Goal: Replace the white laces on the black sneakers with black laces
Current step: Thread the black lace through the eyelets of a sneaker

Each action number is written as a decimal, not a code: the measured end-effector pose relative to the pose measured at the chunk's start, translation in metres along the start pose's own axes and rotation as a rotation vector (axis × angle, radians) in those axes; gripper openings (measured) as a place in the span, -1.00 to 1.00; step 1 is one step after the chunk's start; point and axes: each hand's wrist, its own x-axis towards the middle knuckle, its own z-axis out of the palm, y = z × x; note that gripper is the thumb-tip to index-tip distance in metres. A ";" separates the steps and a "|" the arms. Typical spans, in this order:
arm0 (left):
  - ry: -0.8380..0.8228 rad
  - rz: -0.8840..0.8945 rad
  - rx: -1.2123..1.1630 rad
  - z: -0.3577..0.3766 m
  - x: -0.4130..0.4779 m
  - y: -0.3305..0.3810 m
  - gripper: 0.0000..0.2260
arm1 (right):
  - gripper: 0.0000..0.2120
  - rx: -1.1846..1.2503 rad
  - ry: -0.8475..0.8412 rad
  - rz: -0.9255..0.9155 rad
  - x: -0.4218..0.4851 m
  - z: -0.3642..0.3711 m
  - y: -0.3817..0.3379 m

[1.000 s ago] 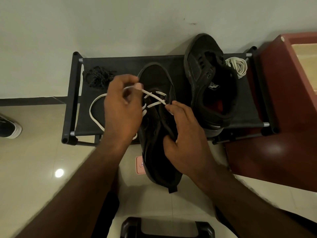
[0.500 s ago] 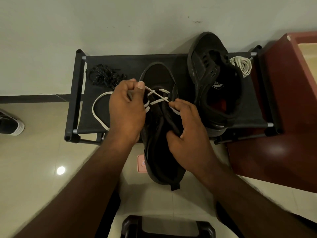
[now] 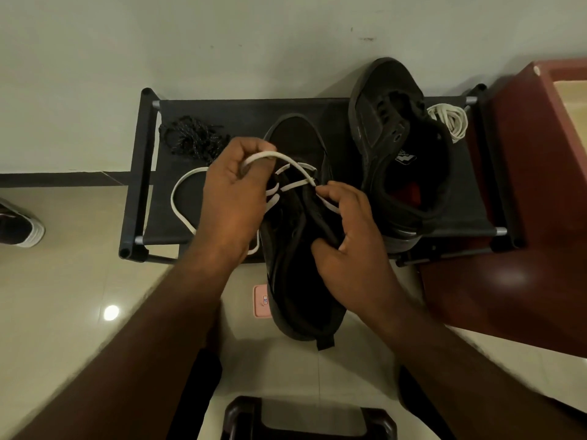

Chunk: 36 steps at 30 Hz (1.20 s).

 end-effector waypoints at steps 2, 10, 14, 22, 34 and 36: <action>-0.038 0.071 0.136 -0.001 -0.003 -0.003 -0.69 | -0.41 0.015 0.000 0.003 0.000 0.000 0.000; -0.083 0.372 0.685 0.000 -0.001 -0.015 -0.75 | -0.39 -0.060 -0.031 -0.063 -0.006 -0.002 0.004; -0.085 0.346 0.659 0.002 0.001 -0.015 -0.86 | -0.41 -0.077 -0.031 -0.083 -0.008 -0.001 0.005; -0.127 0.359 0.617 -0.002 0.003 -0.012 -0.90 | -0.40 -0.100 -0.015 -0.089 -0.007 0.002 0.006; -0.016 0.332 0.537 0.008 -0.002 -0.015 -0.92 | -0.41 -0.116 -0.001 -0.100 -0.008 0.002 0.006; 0.094 0.207 0.375 0.005 0.002 -0.014 -0.90 | -0.40 -0.128 -0.004 -0.087 -0.008 0.002 0.005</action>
